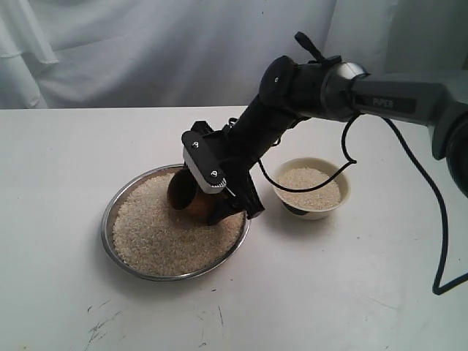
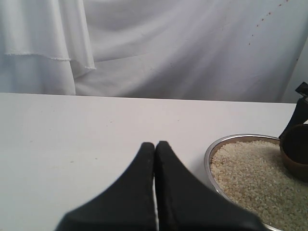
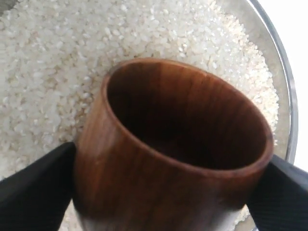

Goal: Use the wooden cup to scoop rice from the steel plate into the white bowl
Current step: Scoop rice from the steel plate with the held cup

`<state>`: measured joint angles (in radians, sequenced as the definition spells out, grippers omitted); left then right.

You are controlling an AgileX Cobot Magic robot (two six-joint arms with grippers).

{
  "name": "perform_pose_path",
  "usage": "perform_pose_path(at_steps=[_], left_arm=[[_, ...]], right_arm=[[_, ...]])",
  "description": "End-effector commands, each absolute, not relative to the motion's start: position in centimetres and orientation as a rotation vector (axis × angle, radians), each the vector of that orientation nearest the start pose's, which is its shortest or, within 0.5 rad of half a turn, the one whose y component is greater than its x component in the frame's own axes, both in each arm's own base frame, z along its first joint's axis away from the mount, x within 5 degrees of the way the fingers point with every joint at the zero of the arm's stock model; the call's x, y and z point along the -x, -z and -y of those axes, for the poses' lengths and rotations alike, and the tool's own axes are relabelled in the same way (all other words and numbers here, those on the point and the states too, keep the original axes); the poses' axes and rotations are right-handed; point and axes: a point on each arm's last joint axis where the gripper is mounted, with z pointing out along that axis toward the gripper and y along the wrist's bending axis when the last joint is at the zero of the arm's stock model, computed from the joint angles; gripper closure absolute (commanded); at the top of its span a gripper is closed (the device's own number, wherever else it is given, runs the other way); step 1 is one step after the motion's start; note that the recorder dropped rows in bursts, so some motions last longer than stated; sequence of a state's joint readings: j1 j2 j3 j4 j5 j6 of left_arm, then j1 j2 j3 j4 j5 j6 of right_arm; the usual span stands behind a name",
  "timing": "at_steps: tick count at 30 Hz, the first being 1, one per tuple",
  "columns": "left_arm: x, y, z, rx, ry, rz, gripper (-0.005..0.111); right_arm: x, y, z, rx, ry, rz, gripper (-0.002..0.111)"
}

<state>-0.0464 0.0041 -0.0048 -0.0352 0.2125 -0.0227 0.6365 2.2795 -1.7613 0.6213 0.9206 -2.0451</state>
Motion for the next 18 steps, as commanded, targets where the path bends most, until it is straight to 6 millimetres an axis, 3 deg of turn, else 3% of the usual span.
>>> perform_pose_path(at_steps=[1, 12, 18], left_arm=[[-5.57, -19.44, 0.35, 0.0, 0.086, -1.691, 0.107], [-5.57, -19.44, 0.35, 0.0, 0.086, -1.691, 0.107], [-5.57, -19.44, 0.35, 0.0, 0.086, -1.691, 0.107]], right_arm=[[-35.74, -15.4, -31.74, 2.358, -0.386, -1.103, 0.032], [-35.91, -15.32, -31.45, 2.287, -0.428, -1.306, 0.025], [-36.02, -15.15, -31.17, 2.205, -0.447, -1.528, 0.025]])
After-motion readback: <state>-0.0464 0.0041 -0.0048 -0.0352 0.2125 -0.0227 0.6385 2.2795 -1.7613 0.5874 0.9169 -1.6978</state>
